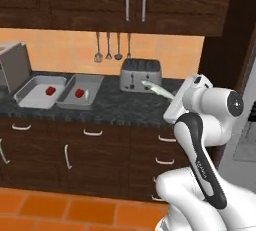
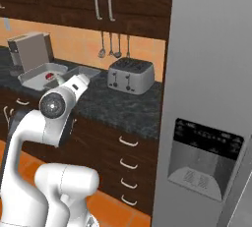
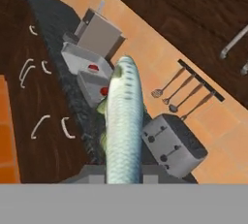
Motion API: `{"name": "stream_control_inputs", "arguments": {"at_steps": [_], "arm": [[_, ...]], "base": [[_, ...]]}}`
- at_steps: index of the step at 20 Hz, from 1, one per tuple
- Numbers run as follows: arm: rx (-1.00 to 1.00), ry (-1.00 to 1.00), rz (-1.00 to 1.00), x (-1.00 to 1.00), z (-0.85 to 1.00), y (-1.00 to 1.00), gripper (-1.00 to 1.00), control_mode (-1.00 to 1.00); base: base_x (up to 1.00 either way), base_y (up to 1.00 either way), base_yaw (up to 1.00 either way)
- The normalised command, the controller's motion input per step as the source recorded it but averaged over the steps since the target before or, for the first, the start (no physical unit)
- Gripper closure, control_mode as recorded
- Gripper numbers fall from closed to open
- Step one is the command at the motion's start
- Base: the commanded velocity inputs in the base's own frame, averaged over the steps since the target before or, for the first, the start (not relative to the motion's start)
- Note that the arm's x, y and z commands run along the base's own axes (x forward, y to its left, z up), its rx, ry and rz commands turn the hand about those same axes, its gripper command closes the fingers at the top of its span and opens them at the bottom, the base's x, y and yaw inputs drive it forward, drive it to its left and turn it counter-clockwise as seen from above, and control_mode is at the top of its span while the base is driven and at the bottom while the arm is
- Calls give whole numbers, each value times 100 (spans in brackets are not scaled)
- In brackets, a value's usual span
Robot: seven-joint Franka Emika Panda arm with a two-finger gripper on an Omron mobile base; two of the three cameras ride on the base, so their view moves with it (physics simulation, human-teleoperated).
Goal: Place one bell pepper and one fish in each tupperware on the nearby counter, to pack two identical lunches.
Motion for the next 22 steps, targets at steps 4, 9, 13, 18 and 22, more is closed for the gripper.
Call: {"name": "stream_control_inputs", "arguments": {"at_steps": [4,9,13,18,22], "arm": [[0,0,0,0,0,0,100,100],[0,0,0,0,0,0,100,100],[0,0,0,0,0,0,100,100],[0,0,0,0,0,0,100,100],[0,0,0,0,0,0,100,100]], "base": [[100,100,0],[100,100,-5],[86,100,-22],[7,100,-34],[22,100,-40]]}}
